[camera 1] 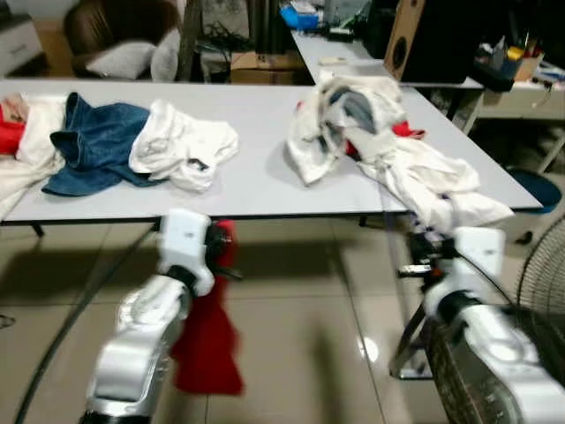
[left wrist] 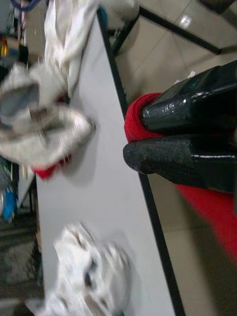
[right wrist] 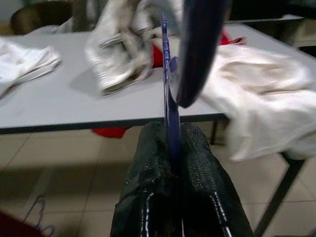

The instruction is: Hang hanger

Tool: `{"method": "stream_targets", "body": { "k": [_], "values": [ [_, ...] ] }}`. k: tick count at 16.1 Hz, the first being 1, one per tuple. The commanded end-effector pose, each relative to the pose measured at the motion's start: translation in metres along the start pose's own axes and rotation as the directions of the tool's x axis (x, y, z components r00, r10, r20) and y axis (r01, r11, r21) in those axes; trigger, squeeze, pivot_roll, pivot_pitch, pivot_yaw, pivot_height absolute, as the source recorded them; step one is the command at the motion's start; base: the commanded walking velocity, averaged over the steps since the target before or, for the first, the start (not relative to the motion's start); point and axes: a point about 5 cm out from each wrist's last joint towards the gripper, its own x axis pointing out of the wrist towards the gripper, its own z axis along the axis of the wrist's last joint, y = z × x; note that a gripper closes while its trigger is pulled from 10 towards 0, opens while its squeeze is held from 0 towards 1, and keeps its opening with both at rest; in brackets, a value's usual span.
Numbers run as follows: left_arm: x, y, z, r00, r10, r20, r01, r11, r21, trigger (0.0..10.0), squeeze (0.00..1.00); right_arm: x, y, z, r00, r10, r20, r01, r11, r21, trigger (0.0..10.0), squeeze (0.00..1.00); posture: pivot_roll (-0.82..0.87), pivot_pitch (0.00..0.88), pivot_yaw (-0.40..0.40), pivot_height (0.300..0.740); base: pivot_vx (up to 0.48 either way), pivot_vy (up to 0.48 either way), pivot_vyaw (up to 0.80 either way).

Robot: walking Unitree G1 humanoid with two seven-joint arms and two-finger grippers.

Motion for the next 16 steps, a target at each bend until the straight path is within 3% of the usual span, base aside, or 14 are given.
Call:
{"method": "stream_targets", "body": {
  "k": [1,5,7,12,16],
  "values": [
    [0.0,0.006,0.01,0.998,0.016,0.053,-0.017,1.0,0.014,10.0,0.0,0.001,0.006,0.004,0.999,0.029,0.022,-0.029,1.0,0.009,10.0,0.0,-0.09,0.0,-0.032,0.74,0.0,0.0,0.0],
    [0.002,0.005,0.014,0.997,-0.004,0.076,0.003,1.0,0.016,10.0,0.0,0.003,0.009,0.005,0.998,0.06,0.019,-0.06,0.998,0.006,10.0,0.0,-0.09,0.0,-0.031,0.74,0.0,0.0,-0.26],
    [0.003,0.004,0.014,0.997,-0.012,0.08,0.011,1.0,0.018,10.0,0.0,0.004,0.009,0.006,0.997,0.071,0.023,-0.071,0.998,-0.002,10.0,0.0,-0.09,0.0,-0.03,0.74,0.242,0.0,-0.68],
    [0.006,0.003,0.016,0.995,-0.027,0.095,0.026,1.0,0.013,10.0,0.0,0.005,0.007,0.007,0.996,0.089,0.029,-0.088,0.996,-0.025,10.0,0.0,-0.09,0.0,-0.033,0.74,0.257,0.0,0.0],
    [0.013,0.002,0.028,0.989,-0.052,0.137,0.048,0.998,0.032,10.0,0.0,0.004,0.009,0.011,0.986,0.162,0.049,-0.159,0.986,-0.057,10.0,0.0,-0.09,0.0,-0.038,0.74,0.28,0.0,-0.6]
  ]
}}
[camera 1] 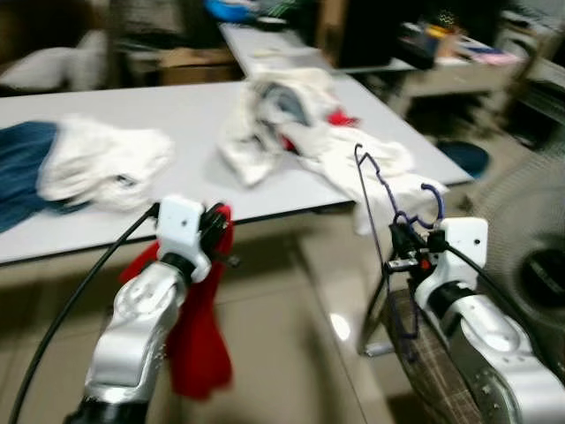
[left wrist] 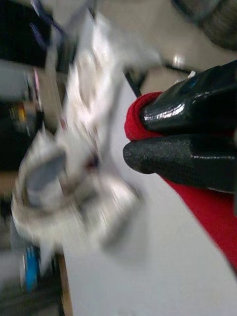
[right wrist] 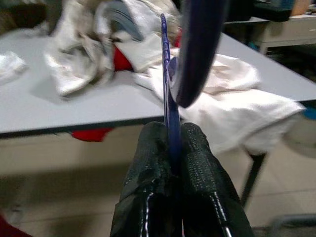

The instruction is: Hang hanger

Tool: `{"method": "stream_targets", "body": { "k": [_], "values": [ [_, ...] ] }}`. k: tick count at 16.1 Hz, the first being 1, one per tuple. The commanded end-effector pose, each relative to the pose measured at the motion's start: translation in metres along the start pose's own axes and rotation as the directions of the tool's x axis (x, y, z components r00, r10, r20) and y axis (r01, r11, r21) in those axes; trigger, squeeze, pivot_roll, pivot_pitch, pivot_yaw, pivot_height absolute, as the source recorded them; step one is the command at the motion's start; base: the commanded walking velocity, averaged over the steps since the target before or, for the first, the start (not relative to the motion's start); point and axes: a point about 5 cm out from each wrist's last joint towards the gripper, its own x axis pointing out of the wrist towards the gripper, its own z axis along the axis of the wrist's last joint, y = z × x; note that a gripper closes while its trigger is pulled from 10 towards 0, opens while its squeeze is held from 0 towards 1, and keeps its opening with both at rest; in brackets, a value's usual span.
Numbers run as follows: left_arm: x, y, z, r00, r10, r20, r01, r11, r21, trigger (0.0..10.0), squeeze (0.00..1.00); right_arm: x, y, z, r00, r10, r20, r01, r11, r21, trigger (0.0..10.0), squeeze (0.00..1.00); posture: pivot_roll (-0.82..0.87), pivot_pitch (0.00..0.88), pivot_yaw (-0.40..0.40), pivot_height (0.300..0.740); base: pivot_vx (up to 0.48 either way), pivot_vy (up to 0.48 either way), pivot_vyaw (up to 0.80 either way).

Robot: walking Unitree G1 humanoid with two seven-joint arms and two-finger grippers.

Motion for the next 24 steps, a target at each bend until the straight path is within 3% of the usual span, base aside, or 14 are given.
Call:
{"method": "stream_targets", "body": {
  "k": [1,4,7,9,10,12,14,16,20,22,23,24],
  "values": [
    [0.005,0.006,0.014,0.998,-0.007,0.055,0.006,1.0,0.017,10.0,0.0,-0.001,0.002,0.01,0.996,0.08,0.049,-0.079,0.997,-0.015,10.0,0.0,-0.09,0.0,-0.039,0.74,0.285,0.0,0.0],
    [0.02,0.015,0.027,0.996,-0.008,0.09,0.005,0.999,0.032,10.0,0.0,-0.008,-0.007,0.021,0.973,0.222,0.061,-0.217,0.973,-0.074,10.0,0.0,-0.09,0.0,-0.034,0.74,0.295,0.0,0.0],
    [0.038,0.021,0.049,0.99,-0.001,0.141,-0.001,1.0,0.014,10.0,0.0,-0.022,-0.008,0.036,0.915,0.399,0.063,-0.389,0.912,-0.126,10.0,0.0,-0.1,0.0,-0.022,0.74,0.31,0.0,0.0],
    [0.053,0.031,0.067,0.986,0.018,0.168,-0.024,0.999,0.036,10.0,0.0,-0.035,-0.003,0.048,0.827,0.56,0.046,-0.547,0.821,-0.164,10.0,0.0,-0.1,0.0,-0.02,0.74,0.324,0.0,0.0],
    [0.058,0.034,0.072,0.984,0.024,0.177,-0.031,0.999,0.039,10.0,0.0,-0.038,-0.003,0.049,0.805,0.593,0.03,-0.58,0.796,-0.173,10.0,0.0,-0.1,0.0,-0.02,0.74,0.322,0.0,0.0],
    [0.076,0.05,0.097,0.977,0.052,0.206,-0.07,0.994,0.078,10.0,0.0,-0.049,-0.007,0.049,0.721,0.689,-0.076,-0.688,0.698,-0.198,10.0,0.0,-0.1,0.0,-0.017,0.74,0.341,0.0,0.0],
    [0.085,0.054,0.12,0.968,0.033,0.247,-0.059,0.994,0.097,10.0,0.0,-0.054,-0.009,0.047,0.684,0.718,-0.128,-0.728,0.661,-0.185,10.0,0.0,-0.1,0.0,-0.004,0.74,0.347,0.0,0.0],
    [0.088,0.057,0.128,0.964,0.031,0.264,-0.057,0.994,0.09,10.0,0.0,-0.055,-0.006,0.046,0.669,0.73,-0.143,-0.742,0.644,-0.184,10.0,0.0,-0.1,0.0,0.001,0.74,0.347,0.0,0.0],
    [0.088,0.043,0.164,0.924,-0.072,0.376,0.045,0.996,0.08,10.0,0.0,-0.04,0.006,0.038,0.659,0.732,-0.175,-0.751,0.628,-0.204,10.0,0.0,-0.1,0.0,-0.004,0.74,0.36,0.0,0.0],
    [0.083,0.035,0.207,0.865,-0.149,0.48,0.117,0.988,0.096,10.0,0.0,-0.02,0.014,0.035,0.651,0.733,-0.196,-0.757,0.61,-0.233,10.0,0.0,-0.09,0.0,-0.024,0.74,0.366,0.0,0.0],
    [0.076,0.031,0.237,0.813,-0.196,0.549,0.162,0.981,0.11,10.0,0.0,-0.005,0.019,0.037,0.639,0.739,-0.213,-0.767,0.589,-0.255,10.0,0.0,-0.08,0.0,-0.035,0.74,0.36,0.0,0.0],
    [0.073,0.03,0.247,0.794,-0.212,0.569,0.17,0.977,0.127,10.0,0.0,0.002,0.02,0.038,0.635,0.741,-0.219,-0.77,0.582,-0.261,10.0,0.0,-0.08,0.0,-0.035,0.74,0.364,0.0,0.0]
  ]
}}
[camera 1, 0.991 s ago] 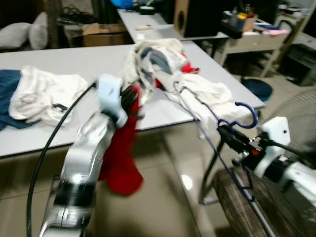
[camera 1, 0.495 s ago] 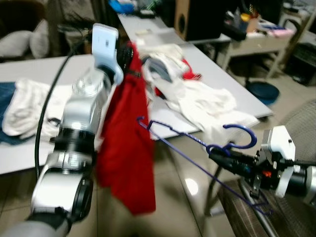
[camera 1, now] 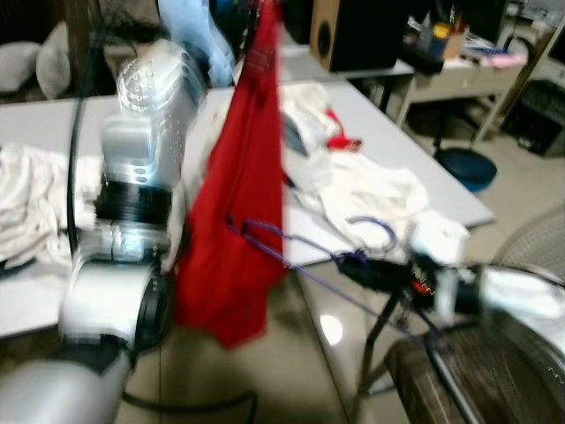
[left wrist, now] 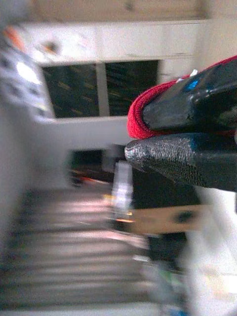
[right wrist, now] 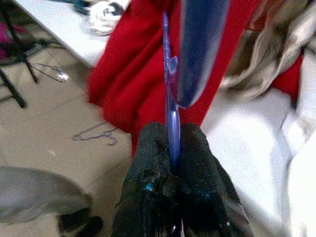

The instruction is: Hang hanger

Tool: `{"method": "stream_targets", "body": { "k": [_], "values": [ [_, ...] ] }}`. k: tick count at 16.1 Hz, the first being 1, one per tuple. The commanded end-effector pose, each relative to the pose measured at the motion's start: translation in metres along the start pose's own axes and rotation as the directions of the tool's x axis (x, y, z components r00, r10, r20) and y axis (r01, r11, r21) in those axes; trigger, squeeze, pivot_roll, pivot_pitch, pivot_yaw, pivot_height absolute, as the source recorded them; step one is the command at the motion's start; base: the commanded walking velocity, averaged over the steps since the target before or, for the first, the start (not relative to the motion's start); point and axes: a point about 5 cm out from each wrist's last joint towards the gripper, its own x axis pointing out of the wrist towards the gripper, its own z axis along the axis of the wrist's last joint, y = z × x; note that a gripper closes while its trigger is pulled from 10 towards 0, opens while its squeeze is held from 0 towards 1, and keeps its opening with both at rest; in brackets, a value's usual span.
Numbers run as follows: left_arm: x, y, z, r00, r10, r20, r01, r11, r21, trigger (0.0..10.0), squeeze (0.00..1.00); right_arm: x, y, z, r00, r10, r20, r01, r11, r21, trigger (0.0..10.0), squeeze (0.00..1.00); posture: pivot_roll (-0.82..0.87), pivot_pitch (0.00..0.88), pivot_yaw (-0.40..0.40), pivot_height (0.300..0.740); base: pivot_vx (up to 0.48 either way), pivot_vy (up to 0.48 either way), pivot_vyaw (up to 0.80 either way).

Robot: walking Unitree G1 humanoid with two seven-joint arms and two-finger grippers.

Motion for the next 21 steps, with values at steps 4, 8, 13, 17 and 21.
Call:
{"method": "stream_targets", "body": {
  "k": [4,8,13,17,21],
  "values": [
    [0.0,0.008,0.061,0.983,-0.039,0.178,0.031,0.998,0.047,10.0,0.0,0.033,-0.055,0.022,0.987,-0.158,-0.033,0.144,0.956,-0.256,10.0,0.0,-0.04,0.0,-0.061,0.74,0.361,0.0,0.0],
    [-0.018,0.03,0.095,0.965,0.027,0.261,-0.049,0.996,0.079,10.0,0.0,-0.018,-0.136,0.195,0.62,-0.493,0.611,0.766,0.549,-0.334,10.0,0.0,-0.03,0.0,-0.093,0.74,0.365,0.0,0.0],
    [-0.039,0.036,0.05,0.981,0.136,0.14,-0.141,0.99,0.019,10.0,0.0,0.011,-0.134,0.137,0.774,-0.421,0.473,0.629,0.592,-0.503,10.0,0.0,-0.05,0.0,-0.088,0.74,0.361,0.0,0.0],
    [-0.061,0.003,-0.036,0.985,0.104,-0.139,-0.111,0.993,-0.039,10.0,0.0,0.023,-0.108,0.069,0.887,-0.352,0.299,0.46,0.724,-0.514,10.0,0.0,-0.07,0.0,-0.069,0.74,0.32,0.0,0.0],
    [-0.137,-0.043,-0.155,0.797,0.029,-0.603,-0.033,0.999,0.004,10.0,0.0,0.009,-0.054,-0.011,0.987,-0.158,0.001,0.148,0.921,-0.362,10.0,0.0,-0.08,0.0,-0.053,0.74,0.0,0.0,0.0]
  ]
}}
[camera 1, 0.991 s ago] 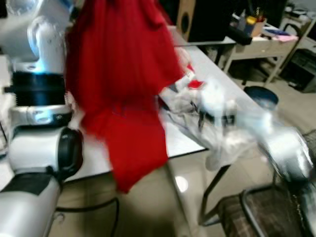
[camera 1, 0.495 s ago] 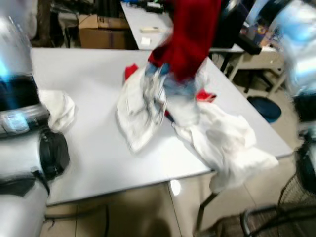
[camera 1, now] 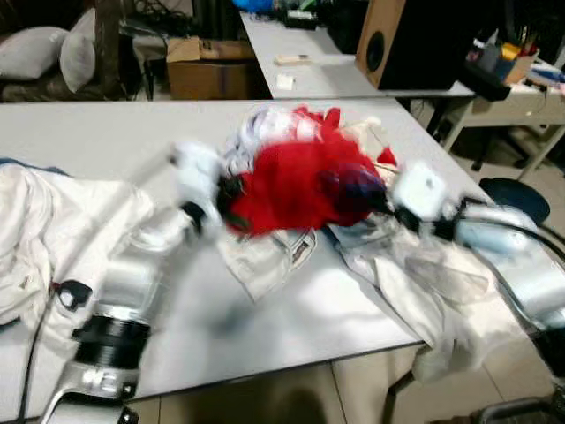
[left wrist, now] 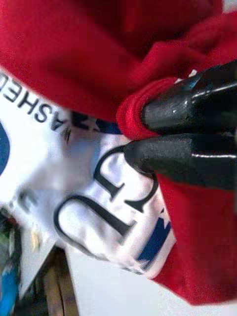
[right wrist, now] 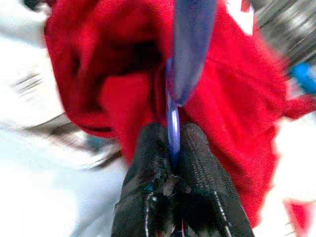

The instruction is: Hang hanger

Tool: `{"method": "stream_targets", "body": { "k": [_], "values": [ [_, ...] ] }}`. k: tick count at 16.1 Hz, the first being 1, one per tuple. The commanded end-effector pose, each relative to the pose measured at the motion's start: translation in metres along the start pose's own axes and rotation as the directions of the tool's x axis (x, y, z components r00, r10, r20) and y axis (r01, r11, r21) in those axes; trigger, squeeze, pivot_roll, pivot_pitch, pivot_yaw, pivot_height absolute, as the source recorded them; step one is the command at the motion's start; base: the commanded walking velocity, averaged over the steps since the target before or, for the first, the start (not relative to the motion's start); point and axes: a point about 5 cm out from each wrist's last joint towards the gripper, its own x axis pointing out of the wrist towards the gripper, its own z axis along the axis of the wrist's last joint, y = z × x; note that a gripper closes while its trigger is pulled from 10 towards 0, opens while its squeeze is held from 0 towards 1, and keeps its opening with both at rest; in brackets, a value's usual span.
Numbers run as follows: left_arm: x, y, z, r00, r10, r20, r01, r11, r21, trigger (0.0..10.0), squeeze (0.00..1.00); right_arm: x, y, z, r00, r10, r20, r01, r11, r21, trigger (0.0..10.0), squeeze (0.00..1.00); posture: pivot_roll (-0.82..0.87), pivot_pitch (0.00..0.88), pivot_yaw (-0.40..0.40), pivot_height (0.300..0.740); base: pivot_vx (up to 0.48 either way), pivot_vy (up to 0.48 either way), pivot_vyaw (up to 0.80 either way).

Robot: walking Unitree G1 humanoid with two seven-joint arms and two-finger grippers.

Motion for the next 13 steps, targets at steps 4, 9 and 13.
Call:
{"method": "stream_targets", "body": {
  "k": [4,9,13],
  "values": [
    [0.008,-0.018,-0.031,0.979,-0.091,-0.181,0.113,0.987,0.116,10.0,0.0,-0.021,0.044,-0.02,0.972,0.212,-0.098,-0.197,0.97,0.145,10.0,0.0,-0.09,0.0,-0.044,0.74,0.0,0.0,0.0],
    [0.012,0.007,-0.031,0.977,0.089,-0.192,-0.057,0.984,0.167,10.0,0.0,-0.068,0.039,-0.003,0.959,0.254,-0.124,-0.224,0.951,0.213,10.0,0.0,-0.1,0.0,-0.035,0.74,0.0,0.0,0.0],
    [0.015,0.043,-0.023,0.955,0.249,-0.159,-0.224,0.961,0.16,10.0,1.0,-0.112,0.02,0.011,0.947,0.247,-0.205,-0.197,0.952,0.236,10.0,0.0,-0.12,0.0,-0.018,0.74,0.0,0.0,0.0]
  ]
}}
